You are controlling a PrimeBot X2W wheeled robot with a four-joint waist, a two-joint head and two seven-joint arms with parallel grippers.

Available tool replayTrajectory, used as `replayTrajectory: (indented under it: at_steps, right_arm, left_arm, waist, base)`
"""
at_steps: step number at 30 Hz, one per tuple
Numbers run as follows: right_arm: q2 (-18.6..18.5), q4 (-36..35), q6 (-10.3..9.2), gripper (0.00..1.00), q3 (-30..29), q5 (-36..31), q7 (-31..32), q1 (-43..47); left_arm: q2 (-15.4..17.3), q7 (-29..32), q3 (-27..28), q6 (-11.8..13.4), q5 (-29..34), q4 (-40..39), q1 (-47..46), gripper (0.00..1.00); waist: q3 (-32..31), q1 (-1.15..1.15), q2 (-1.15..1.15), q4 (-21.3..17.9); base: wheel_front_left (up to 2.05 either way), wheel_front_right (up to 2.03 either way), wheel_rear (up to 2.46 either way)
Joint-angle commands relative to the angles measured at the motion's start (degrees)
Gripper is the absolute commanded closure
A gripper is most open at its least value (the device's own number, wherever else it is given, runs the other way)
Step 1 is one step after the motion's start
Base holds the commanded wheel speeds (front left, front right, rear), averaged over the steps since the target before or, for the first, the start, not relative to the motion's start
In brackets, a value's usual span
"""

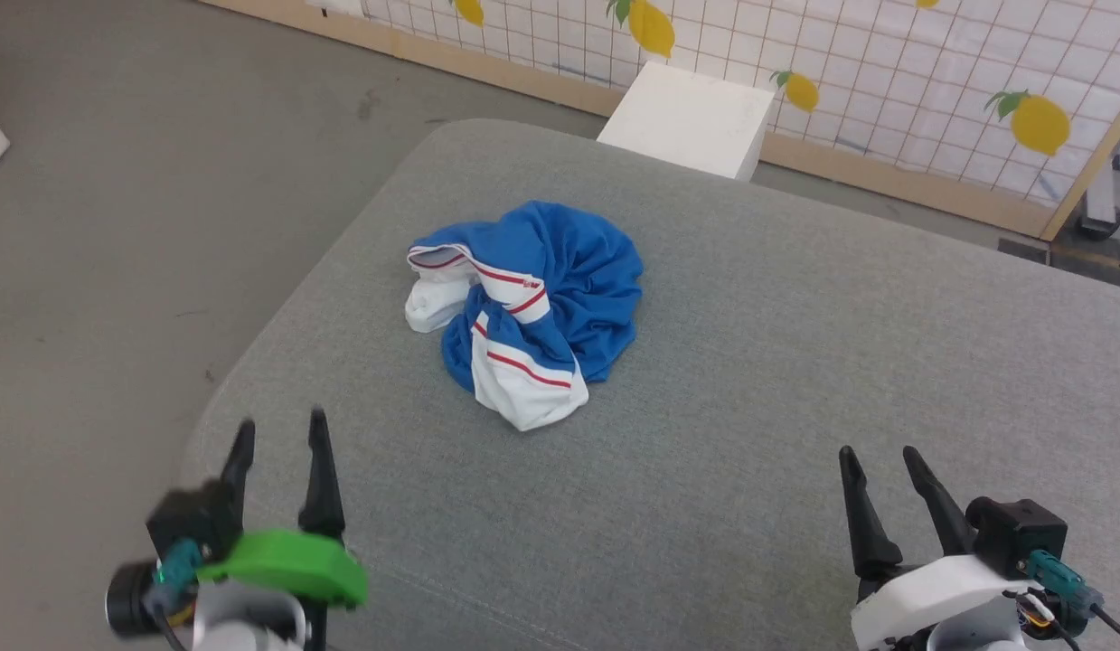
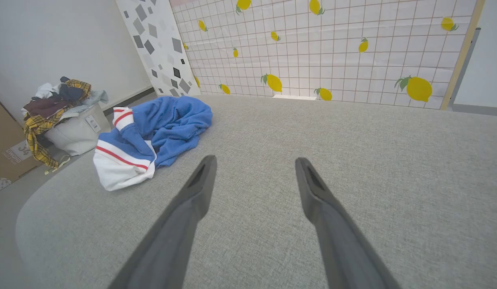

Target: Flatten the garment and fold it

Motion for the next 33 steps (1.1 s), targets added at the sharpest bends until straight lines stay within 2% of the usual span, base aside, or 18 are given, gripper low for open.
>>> replayTrajectory:
  at_steps: [1,10,14,17,24,29,33]
  right_arm:
    - [0.03,0.39,-0.08,0.00,-0.25,0.37,-0.72,-0.93]
    - [0.03,-1.89,-0.09,0.00,-2.37,-1.83,0.71,-2.64]
    - [0.04,-4.38,-0.09,0.00,-3.70,-3.44,2.40,-3.19]
    - [0.04,-6.35,-0.09,0.00,-4.70,-4.43,3.55,-3.42]
    - [0.04,-10.81,-0.10,0.00,-6.69,-5.75,5.50,-3.17]
    - [0.04,-13.10,-0.10,0.00,-7.31,-5.96,6.08,-2.79]
    - [0.04,-14.15,-0.10,0.00,-7.41,-5.80,6.28,-2.64]
  left_arm:
    - [0.62,-0.17,0.19,-0.70,-1.34,0.67,-2.79,0.00]
    - [0.95,3.04,0.53,-4.89,-10.43,9.64,-21.78,0.00]
    - [1.41,7.82,-0.67,-5.95,-14.17,16.56,-32.01,0.00]
    - [2.42,13.95,-1.29,-6.26,-16.46,22.93,-39.61,0.00]
    - [3.99,33.83,-2.35,-3.30,-20.91,35.99,-52.97,0.00]
    - [5.00,42.73,-4.50,-2.06,-20.41,40.07,-55.71,0.00]
    - [5.54,49.73,-7.04,-2.68,-19.68,43.16,-55.28,0.00]
  waist:
    - [0.55,0.00,0.00,0.12]
    - [6.48,0.00,0.00,-0.29]
    - [10.52,0.00,0.00,-1.61]
    - [13.61,0.00,0.00,-3.15]
    - [20.03,0.00,0.00,-6.13]
    - [22.70,0.00,0.00,-7.37]
    - [23.76,0.00,0.00,-7.76]
  base:
    - [0.00,0.00,0.00]
    - [0.00,0.00,0.00]
    - [0.00,0.00,0.00]
    - [0.00,0.00,0.00]
    - [0.00,0.00,0.00]
    - [0.00,0.00,0.00]
    - [0.00,0.00,0.00]
